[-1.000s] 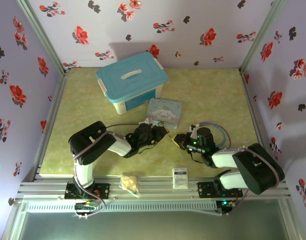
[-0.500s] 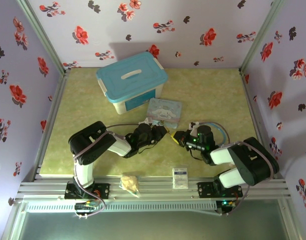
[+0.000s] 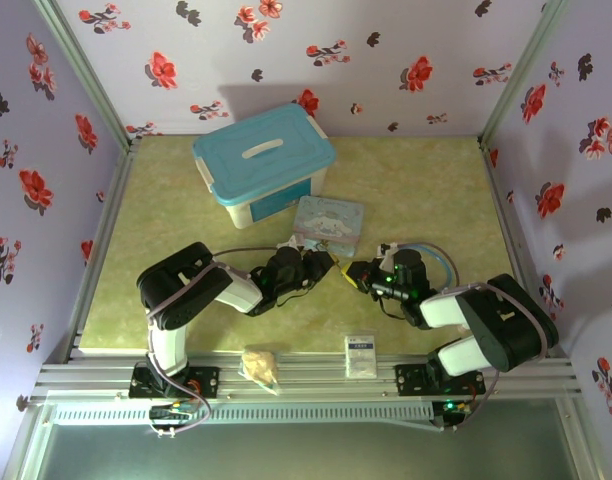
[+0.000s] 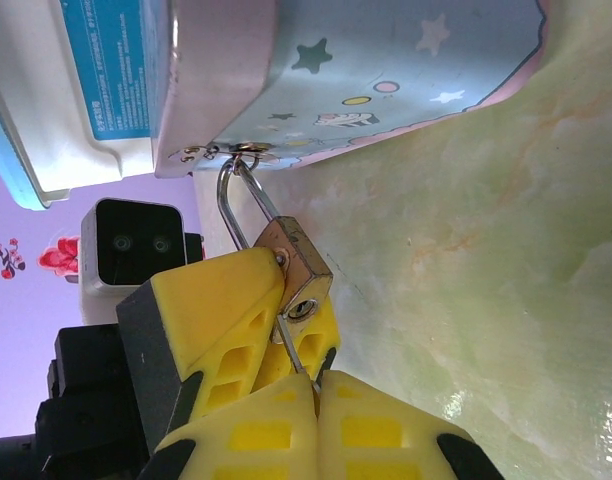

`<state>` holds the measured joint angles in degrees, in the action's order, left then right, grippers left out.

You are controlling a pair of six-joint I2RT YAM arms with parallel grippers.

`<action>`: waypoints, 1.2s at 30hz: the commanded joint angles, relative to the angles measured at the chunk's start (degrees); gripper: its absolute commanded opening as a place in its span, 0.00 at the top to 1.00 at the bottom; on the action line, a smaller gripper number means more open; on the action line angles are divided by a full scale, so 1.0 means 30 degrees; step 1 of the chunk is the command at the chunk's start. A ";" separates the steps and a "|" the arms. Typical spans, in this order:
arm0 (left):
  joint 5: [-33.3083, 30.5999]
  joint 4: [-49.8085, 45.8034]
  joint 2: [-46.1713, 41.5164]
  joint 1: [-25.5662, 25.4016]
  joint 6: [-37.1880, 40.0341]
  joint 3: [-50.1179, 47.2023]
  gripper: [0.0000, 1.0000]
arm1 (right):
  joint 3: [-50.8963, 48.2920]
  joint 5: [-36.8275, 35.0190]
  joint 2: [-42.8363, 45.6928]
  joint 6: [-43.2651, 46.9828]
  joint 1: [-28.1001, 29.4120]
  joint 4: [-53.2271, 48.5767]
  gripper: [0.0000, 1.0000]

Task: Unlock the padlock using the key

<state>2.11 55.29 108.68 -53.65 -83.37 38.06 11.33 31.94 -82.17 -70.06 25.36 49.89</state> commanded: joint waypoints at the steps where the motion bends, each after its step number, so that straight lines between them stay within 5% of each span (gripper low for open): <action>1: -0.0370 0.1769 -0.0351 0.0129 0.0068 -0.0033 1.00 | 0.0352 -0.0066 0.0148 0.0547 -0.0135 -0.0729 1.00; 19: -0.0426 0.1814 -0.0282 0.0187 -0.0033 0.0129 1.00 | 0.0296 -0.0450 0.1417 0.1321 -0.0120 -0.2588 1.00; 36: -0.0199 0.2070 -0.0246 0.0158 -0.0063 -0.0002 1.00 | 0.0412 -0.0393 -0.0521 0.0290 -0.0135 0.0728 1.00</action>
<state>1.96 55.77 108.68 -53.60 -83.74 37.54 12.03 31.48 -83.24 -68.23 25.36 49.10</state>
